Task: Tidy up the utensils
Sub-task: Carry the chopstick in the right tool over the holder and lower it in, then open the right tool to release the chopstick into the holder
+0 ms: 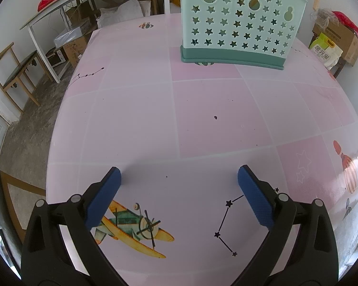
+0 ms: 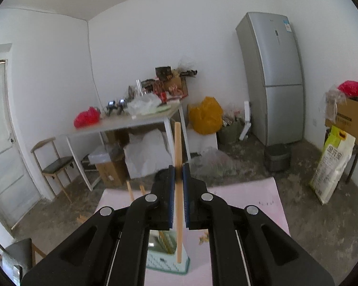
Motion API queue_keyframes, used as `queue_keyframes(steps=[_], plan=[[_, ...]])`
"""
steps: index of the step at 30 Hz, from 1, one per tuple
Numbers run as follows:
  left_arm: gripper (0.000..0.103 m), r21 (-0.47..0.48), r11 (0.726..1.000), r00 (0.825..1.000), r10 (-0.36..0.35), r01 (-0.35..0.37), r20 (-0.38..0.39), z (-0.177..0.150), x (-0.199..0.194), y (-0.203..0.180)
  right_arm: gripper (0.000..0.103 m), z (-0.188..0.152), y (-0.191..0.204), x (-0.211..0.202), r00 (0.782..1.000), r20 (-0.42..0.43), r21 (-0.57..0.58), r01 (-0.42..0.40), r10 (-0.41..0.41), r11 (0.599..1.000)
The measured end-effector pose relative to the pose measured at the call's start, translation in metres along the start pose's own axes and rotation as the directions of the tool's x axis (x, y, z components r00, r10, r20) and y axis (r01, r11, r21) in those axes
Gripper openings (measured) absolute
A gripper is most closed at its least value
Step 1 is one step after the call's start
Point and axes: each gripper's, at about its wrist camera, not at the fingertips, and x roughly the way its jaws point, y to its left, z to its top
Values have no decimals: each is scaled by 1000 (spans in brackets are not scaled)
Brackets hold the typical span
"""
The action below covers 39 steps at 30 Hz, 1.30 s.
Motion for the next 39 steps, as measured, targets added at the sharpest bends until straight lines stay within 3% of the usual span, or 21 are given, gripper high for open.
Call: queue_keyframes(steps=[11, 17, 22, 23, 25, 28, 39], plan=[[95, 2, 1000, 1000, -2, 2, 4, 0, -1, -2, 7, 20, 16, 12, 999, 33, -11, -28, 28, 1000], [95, 2, 1000, 1000, -3, 3, 5, 0, -1, -2, 7, 9, 20, 29, 1000, -3, -23, -24, 24, 999], [95, 2, 1000, 1000, -4, 4, 6, 0, -1, -2, 9, -4, 18, 48, 996, -83, -20, -16, 14, 1000], [95, 2, 1000, 1000, -4, 4, 7, 1, -1, -3, 10, -5, 17, 51, 995, -96, -19, -17, 15, 1000], [95, 3, 1000, 1000, -4, 4, 8, 1, -1, -3, 27, -9, 15, 52, 994, -112, -12, -18, 16, 1000], [95, 2, 1000, 1000, -4, 4, 8, 2, -1, -4, 37, -10, 14, 50, 994, -107, -17, -18, 16, 1000], [95, 0, 1000, 1000, -3, 3, 20, 3, -1, -6, 41, -12, 13, 44, 995, -101, -13, -19, 18, 1000]])
